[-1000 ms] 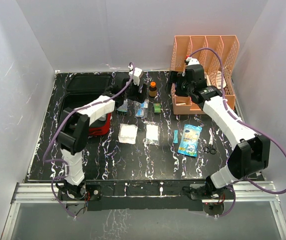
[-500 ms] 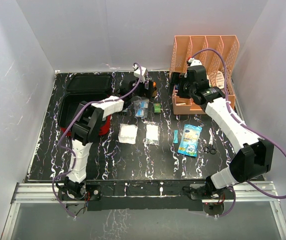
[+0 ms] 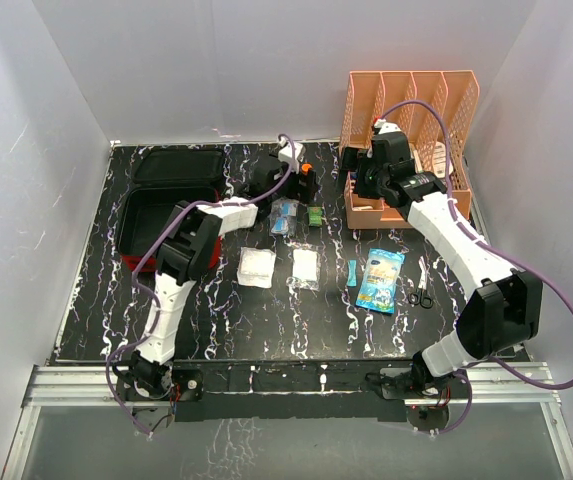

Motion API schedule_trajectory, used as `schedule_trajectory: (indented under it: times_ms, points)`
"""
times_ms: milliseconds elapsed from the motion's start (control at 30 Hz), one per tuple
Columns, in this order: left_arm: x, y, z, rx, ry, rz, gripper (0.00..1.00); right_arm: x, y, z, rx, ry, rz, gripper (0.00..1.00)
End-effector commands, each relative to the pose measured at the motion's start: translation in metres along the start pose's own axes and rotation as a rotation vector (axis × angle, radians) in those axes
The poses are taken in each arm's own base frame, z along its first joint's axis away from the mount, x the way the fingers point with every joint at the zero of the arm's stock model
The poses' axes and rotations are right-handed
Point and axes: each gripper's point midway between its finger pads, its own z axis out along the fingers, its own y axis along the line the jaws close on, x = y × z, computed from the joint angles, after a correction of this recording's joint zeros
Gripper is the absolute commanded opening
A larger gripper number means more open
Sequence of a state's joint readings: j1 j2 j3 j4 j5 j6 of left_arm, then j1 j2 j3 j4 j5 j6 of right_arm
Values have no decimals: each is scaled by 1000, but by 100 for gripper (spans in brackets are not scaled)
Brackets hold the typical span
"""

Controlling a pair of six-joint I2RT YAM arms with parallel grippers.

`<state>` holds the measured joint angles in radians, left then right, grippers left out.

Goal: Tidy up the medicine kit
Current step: Pick up the pill bottle at the center of the board.

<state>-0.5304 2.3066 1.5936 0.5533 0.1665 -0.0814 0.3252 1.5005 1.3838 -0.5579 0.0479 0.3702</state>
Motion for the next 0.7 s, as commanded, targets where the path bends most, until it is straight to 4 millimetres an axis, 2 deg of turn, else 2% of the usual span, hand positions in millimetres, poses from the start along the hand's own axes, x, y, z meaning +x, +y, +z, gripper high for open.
schedule_trajectory:
  times_ms: [0, 233, 400, 467, 500, 533, 567, 600, 667]
  points:
    - [-28, -14, 20, 30, -108, 43, 99, -20, 9, -3, -32, -54, 12, 98]
    - [-31, -6, 39, -3, -189, 39, 99, -18, 8, -5, -30, -46, 11, 98]
    - [-37, -2, 44, -22, -253, 44, 98, -17, 9, -6, -35, -39, 9, 98]
    - [-39, -1, 45, -25, -267, 43, 95, -17, 10, -5, -41, -35, 11, 98]
    - [-40, -2, 45, -24, -274, 42, 93, -16, 11, -5, -43, -31, 13, 98]
    - [-39, -2, 46, -22, -277, 42, 86, -16, 11, -4, -45, -30, 14, 98]
    - [-39, -1, 46, -22, -278, 43, 72, -16, 12, -3, -47, -29, 15, 98]
    - [-39, -1, 46, -24, -283, 43, 64, -16, 12, -3, -49, -29, 15, 98]
    - [-37, 0, 46, -28, -281, 41, 61, -17, 13, -2, -50, -26, 15, 98]
